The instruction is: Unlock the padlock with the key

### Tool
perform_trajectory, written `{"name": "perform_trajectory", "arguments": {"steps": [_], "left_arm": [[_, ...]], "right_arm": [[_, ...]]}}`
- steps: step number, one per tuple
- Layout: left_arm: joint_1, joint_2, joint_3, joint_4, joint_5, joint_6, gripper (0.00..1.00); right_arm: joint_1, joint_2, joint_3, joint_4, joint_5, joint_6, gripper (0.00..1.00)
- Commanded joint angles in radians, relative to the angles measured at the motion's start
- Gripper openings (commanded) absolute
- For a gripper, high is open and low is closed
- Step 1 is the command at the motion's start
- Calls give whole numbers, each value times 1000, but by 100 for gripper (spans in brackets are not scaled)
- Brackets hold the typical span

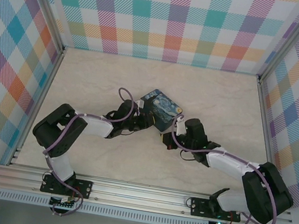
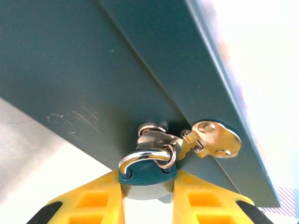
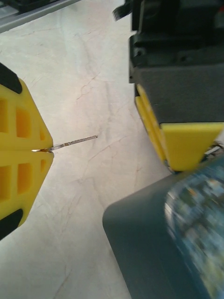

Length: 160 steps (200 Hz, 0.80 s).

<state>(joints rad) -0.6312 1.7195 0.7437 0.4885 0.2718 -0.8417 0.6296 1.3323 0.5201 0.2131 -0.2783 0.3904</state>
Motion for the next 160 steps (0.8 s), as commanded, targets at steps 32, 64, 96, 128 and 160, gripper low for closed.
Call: {"name": "perform_trajectory", "arguments": {"steps": [32,64,96,128,160], "left_arm": [[-37,-56,42,-22,21,-57,24],[-42,-65,41,-26,21,-59,24],[-48,-65,41,-28,21,-59,24],[-51,-66,41,-27,18,-60,24],[-53,-67,41,-29,17,-61,24]], "right_arm": [[26,43,-2,83,52,-83,3],[25,64,11,87,76,-102,3],[25,83,13,117,98,-98,3],[27,119,30,141,90,-91,3],[28,147,47,158,87,-86,3]]}}
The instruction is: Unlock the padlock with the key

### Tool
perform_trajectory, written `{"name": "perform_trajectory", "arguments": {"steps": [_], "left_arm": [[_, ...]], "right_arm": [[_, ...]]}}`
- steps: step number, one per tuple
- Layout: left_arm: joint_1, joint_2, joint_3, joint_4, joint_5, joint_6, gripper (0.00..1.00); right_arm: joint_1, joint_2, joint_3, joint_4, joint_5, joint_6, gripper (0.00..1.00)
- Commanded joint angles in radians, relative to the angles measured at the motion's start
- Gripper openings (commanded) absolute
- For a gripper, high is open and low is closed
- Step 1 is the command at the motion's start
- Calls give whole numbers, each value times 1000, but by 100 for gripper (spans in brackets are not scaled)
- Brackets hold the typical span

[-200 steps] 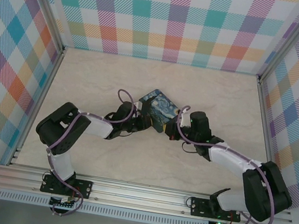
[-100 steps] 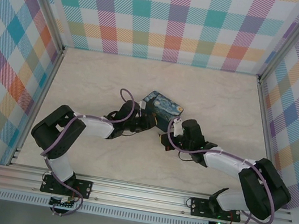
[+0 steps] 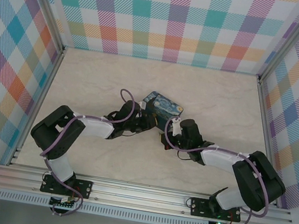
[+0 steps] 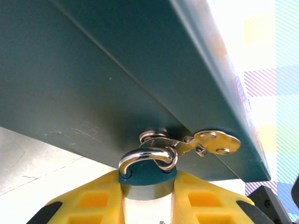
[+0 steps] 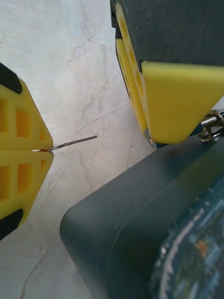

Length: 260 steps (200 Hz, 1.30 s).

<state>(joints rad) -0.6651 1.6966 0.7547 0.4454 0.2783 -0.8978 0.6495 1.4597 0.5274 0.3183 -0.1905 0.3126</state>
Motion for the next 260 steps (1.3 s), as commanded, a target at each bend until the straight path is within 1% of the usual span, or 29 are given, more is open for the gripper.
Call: {"name": "perform_trajectory", "arguments": {"steps": [1,80,159,260], "left_arm": [[-19,-45,29,14,10,-5,24],[-20,-43,26,14,7,-3,24],[-24,-43,28,13,9,-7,24],[-27,-39,30,16,10,-10,25]], "right_arm": [[7,20,40,53,-1,-9,3],[9,41,59,76,8,-4,3],[9,53,79,46,47,4,3],[13,74,91,50,51,11,3]]}}
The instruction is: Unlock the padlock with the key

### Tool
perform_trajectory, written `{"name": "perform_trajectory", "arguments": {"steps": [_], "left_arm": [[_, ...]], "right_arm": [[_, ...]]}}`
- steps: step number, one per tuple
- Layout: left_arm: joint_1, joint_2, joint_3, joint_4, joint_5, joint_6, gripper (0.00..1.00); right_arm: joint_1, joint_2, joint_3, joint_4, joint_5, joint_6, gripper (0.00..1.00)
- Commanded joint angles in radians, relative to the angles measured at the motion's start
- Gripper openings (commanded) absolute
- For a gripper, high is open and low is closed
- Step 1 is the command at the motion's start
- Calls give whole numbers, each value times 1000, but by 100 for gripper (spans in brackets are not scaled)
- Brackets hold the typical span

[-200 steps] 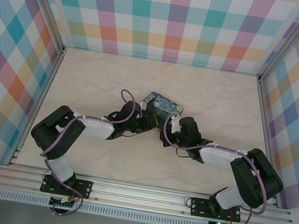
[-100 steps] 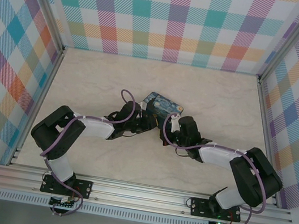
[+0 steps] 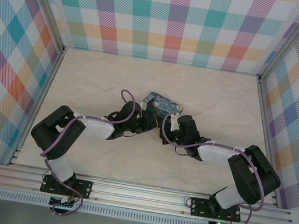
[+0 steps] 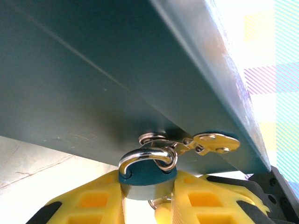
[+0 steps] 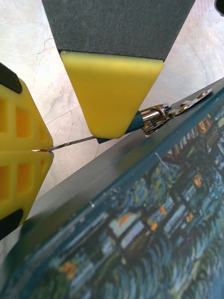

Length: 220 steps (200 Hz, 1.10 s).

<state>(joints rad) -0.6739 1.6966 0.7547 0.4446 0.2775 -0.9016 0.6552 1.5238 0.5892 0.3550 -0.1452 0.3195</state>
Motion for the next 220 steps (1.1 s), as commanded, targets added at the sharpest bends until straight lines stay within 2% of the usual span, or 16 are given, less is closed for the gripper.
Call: {"name": "perform_trajectory", "arguments": {"steps": [1,155,220], "left_arm": [[-18,-39,31,16,11,-6,25],[-23,-30,26,21,17,-13,25],[-24,-38,18,20,17,-23,25]], "right_arm": [[7,10,30,14,6,4,3],[15,22,27,56,-33,-4,3],[15,-11,-6,131,22,40,3]]}}
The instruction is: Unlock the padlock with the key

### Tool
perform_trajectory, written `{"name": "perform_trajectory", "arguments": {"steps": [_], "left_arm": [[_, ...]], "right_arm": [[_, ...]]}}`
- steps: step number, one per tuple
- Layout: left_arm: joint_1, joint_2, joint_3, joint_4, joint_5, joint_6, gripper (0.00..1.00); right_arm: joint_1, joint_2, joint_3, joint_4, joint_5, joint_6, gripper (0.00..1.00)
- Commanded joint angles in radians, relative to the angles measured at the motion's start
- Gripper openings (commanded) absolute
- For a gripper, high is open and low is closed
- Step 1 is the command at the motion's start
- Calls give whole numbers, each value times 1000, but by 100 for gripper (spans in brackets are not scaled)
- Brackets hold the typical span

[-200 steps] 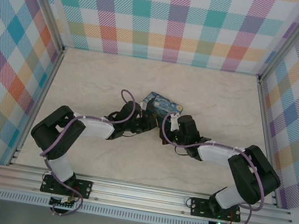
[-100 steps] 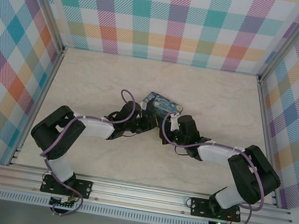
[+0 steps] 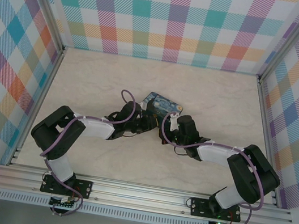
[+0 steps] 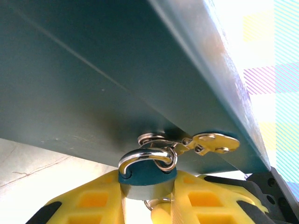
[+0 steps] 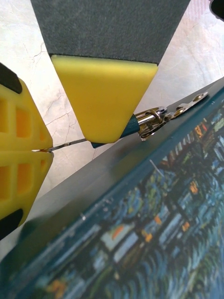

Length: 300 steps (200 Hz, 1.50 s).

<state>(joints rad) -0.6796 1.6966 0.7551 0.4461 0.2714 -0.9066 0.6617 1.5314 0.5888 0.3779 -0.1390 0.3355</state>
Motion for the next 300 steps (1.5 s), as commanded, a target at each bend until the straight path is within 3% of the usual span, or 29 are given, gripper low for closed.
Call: {"name": "perform_trajectory", "arguments": {"steps": [1,135,300], "left_arm": [[-18,-39,17,18,24,-19,25],[-19,-46,9,21,35,-46,25],[-22,-29,21,43,46,-80,25]], "right_arm": [[9,-19,-6,108,16,25,3],[-33,-6,-12,296,-76,80,3],[-34,64,18,352,-134,111,3]]}}
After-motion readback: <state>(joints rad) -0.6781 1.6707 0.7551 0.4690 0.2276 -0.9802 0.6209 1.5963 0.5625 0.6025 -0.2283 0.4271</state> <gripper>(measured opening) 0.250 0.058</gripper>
